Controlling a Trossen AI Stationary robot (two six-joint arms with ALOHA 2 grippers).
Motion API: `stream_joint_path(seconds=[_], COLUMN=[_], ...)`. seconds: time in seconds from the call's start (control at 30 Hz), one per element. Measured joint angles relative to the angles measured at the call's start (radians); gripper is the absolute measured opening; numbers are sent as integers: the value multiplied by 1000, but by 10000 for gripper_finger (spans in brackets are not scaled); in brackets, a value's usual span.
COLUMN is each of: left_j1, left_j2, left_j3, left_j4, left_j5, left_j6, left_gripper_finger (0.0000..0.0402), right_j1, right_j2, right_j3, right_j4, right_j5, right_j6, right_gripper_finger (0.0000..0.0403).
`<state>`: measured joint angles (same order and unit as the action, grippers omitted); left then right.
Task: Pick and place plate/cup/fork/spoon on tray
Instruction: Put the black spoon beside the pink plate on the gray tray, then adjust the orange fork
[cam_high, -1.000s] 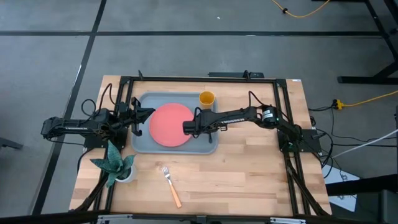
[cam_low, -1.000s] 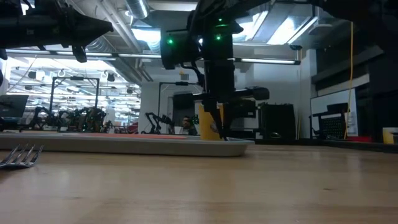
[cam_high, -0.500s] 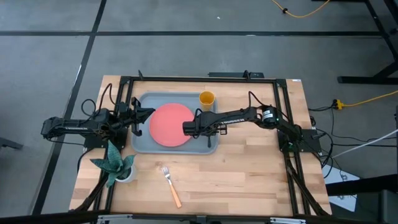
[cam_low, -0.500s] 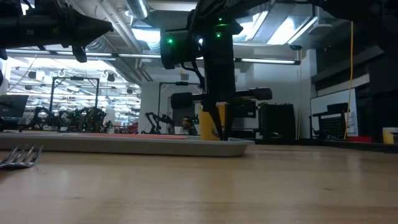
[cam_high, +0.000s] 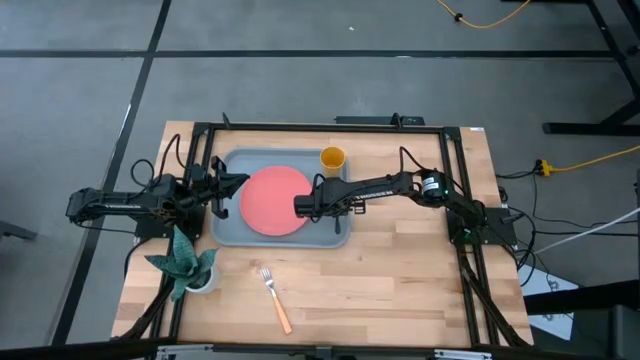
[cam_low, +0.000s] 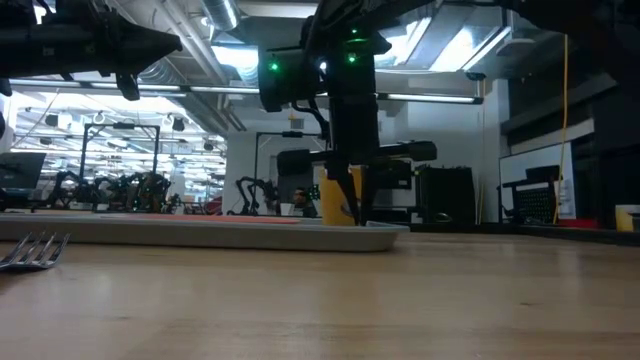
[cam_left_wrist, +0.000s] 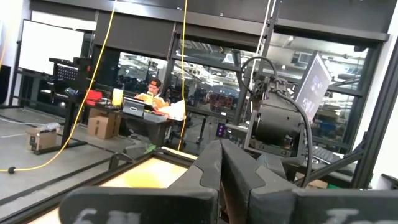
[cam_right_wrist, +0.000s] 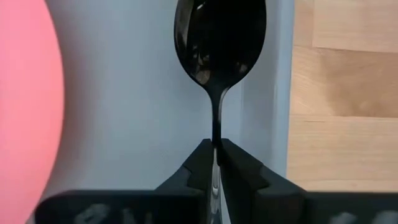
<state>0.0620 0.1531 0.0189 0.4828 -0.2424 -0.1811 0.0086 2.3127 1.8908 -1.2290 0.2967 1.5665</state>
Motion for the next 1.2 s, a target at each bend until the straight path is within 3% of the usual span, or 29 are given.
stream_joint_path(seconds=[0.53, 0.93, 1.1, 1.2], left_j1=[0, 0, 0, 0], left_j2=[0, 0, 0, 0], left_j3=[0, 0, 0, 0], left_j4=[0, 0, 0, 0], left_j5=[0, 0, 0, 0], left_j6=[0, 0, 0, 0], left_gripper_finger=[0, 0, 0, 0], right_j1=[0, -7, -6, -6], right_j2=[0, 0, 0, 0], right_j3=[0, 0, 0, 0], right_j4=[21, 22, 28, 28], right_j5=[6, 17, 16, 17], right_j6=[-53, -50, -60, -160], right_gripper_finger=[37, 142, 155, 156])
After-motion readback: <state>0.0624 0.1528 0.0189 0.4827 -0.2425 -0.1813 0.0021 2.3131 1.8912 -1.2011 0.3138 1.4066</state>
